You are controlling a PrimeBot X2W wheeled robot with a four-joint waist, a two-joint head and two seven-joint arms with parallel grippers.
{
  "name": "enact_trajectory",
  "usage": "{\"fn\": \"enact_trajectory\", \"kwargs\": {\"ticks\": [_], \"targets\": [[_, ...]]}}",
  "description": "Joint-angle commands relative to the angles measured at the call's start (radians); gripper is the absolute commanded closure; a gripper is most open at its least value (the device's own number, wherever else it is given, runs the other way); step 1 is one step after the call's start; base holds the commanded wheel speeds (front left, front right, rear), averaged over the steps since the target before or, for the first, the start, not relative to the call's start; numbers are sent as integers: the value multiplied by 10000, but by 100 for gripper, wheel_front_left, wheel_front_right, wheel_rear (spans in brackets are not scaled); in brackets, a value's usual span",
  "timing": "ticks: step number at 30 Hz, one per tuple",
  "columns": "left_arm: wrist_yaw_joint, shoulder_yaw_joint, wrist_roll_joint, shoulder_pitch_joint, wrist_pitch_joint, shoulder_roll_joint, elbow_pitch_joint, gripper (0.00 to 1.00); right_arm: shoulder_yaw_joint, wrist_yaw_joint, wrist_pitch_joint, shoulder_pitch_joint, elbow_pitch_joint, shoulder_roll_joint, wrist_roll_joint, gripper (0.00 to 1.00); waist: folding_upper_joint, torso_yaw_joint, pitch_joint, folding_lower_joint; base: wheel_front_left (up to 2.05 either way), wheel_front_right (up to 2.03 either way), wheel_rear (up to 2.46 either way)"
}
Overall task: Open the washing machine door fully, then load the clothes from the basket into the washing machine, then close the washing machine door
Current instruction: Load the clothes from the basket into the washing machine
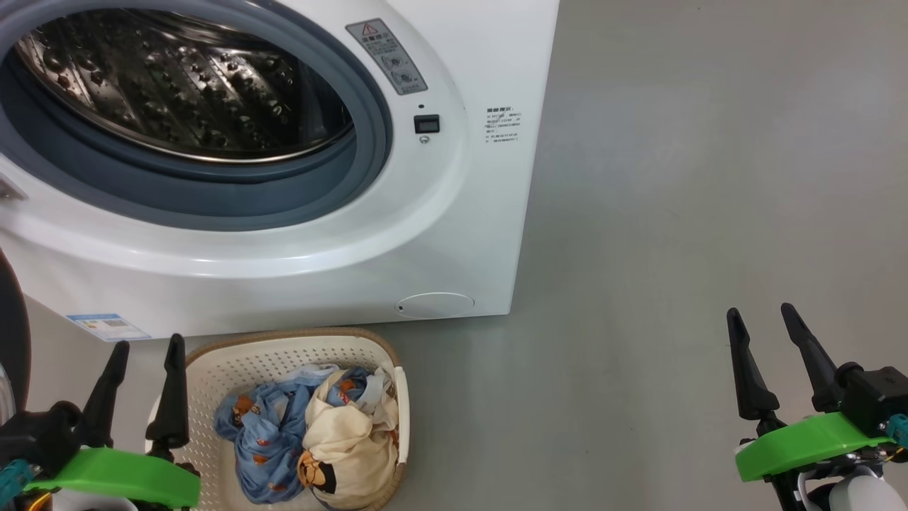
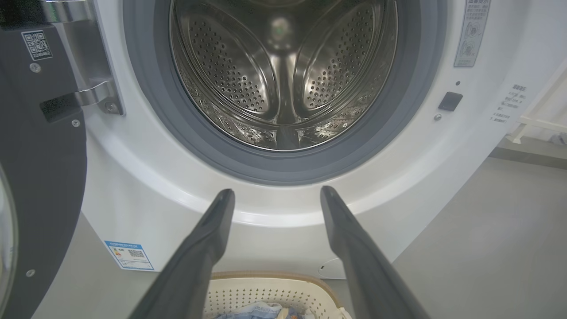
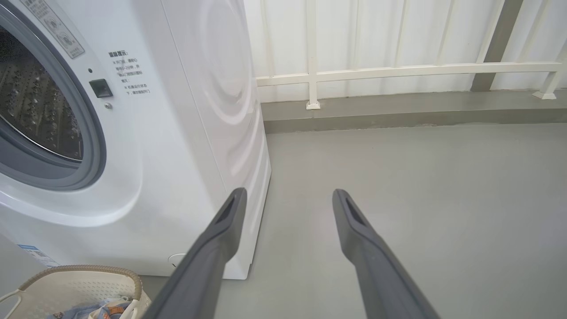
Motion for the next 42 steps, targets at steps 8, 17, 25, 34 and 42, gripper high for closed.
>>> {"fn": "enact_trajectory", "kwargs": {"ticks": [8,17,25,34,42], "targets": [[-15,423,-8,-326,-55,130,191,0,249,14,-118,-287,-272,-55,-29,0,0,54,187,0,0,0,0],[-15,218,-244,-597,-55,-43,905,0,257,14,-118,-601,-372,-17,-50,0,0,38,648,0,0,0,0],[-15,-395,-502,-1096,-55,-355,2261,0,207,14,-118,-866,-510,98,-146,0,0,-39,1150,0,0,0,0],[-15,-1873,-1217,-2030,-55,-555,4812,0,284,14,-118,-1116,-635,196,-235,0,0,-147,1821,0,0,0,0],[-15,-3633,-2398,-3304,-55,-360,6373,0,529,14,-118,-1688,-812,287,-311,0,0,-389,2939,0,0,0,0]]}}
